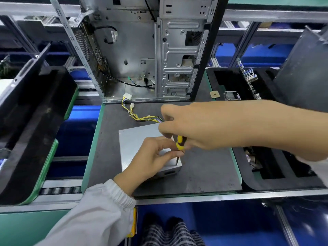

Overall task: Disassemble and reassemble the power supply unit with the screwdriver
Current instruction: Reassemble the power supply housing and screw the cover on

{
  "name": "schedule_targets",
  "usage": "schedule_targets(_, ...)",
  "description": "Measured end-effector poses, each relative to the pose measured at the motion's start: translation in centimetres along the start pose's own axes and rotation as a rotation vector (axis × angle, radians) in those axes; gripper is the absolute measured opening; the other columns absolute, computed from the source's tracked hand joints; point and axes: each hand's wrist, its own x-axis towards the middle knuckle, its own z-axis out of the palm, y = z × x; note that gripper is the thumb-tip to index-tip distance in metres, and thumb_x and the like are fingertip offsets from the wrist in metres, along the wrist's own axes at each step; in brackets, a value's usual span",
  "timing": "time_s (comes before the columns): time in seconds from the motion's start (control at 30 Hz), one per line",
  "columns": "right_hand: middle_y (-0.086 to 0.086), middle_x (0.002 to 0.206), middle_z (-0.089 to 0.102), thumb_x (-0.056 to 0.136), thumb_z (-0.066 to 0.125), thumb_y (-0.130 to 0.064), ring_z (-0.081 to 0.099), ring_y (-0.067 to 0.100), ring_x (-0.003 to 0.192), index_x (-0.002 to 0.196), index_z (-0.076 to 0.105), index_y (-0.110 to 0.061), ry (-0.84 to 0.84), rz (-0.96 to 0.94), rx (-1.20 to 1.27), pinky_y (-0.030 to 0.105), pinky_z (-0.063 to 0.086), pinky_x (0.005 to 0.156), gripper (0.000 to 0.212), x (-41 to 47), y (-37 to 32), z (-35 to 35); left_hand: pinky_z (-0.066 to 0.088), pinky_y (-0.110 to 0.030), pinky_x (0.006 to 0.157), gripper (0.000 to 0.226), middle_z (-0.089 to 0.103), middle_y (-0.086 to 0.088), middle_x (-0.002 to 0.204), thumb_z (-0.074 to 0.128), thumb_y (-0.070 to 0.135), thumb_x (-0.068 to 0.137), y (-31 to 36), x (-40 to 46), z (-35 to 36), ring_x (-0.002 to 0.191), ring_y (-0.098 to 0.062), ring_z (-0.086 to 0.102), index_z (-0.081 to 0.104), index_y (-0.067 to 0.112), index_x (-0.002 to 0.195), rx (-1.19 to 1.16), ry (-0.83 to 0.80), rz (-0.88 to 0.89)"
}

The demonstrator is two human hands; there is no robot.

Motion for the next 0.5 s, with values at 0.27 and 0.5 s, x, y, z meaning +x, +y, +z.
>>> schedule_targets(0.27,-0.001,0.059,0.025,0.097,0.047,-0.032,0.017,0.017,0.045,0.087,0.04,-0.019,0.178,0.237,-0.259,0.026,0.013,0.042,0.018,-0.8,-2.0,0.0,0.047,-0.013,0.082,0.043,0.069,0.011,0.091,0.076,0.005,0.079,1.1,0.1,0.3,0.08,-0.005,0.069,0.063,0.043,0.094,-0.238,0.001,0.063)
schedule_targets(0.5,-0.002,0.091,0.046,0.098,0.043,-0.028,0.029,0.012,0.055,0.1,0.047,-0.022,0.108,0.117,-0.197,0.026,0.027,0.053,0.007,-1.7,-1.5,-0.1,0.045,-0.025,0.097,0.026,0.067,0.011,0.107,0.073,0.016,0.083,1.1,0.8,-0.9,0.104,-0.013,0.062,0.07,0.036,0.1,-0.414,-0.187,0.055)
